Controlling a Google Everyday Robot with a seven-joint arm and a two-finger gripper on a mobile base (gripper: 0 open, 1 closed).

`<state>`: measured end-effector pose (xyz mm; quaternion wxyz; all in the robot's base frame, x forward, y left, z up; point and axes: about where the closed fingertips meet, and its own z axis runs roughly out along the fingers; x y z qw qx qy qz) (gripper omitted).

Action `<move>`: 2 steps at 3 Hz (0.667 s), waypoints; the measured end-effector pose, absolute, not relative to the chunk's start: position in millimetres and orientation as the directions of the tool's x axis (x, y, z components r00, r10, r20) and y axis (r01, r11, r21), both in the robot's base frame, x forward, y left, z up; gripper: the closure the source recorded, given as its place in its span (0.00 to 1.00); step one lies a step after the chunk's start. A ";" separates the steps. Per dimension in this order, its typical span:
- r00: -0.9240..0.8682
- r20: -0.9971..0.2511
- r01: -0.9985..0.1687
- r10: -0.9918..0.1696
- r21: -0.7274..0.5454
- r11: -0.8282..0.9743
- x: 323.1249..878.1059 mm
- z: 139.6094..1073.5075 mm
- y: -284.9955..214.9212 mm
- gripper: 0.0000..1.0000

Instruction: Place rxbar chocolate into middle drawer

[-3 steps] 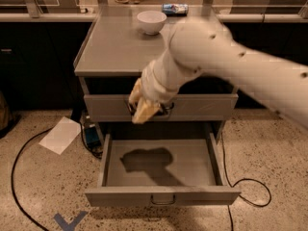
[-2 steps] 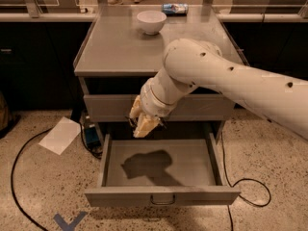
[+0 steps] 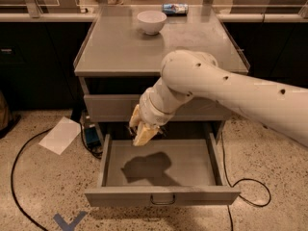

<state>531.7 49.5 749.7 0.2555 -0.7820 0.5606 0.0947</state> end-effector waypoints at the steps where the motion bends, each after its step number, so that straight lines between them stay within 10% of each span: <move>1: 0.330 -0.433 -0.938 -0.839 -0.252 -0.238 521.7 706.2 49.6 1.00; 2: 0.301 -0.435 -0.950 -0.849 -0.218 -0.225 521.1 654.7 48.9 1.00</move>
Offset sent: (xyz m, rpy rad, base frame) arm -0.0083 -0.0024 -0.1600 -0.0357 0.1118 -0.0536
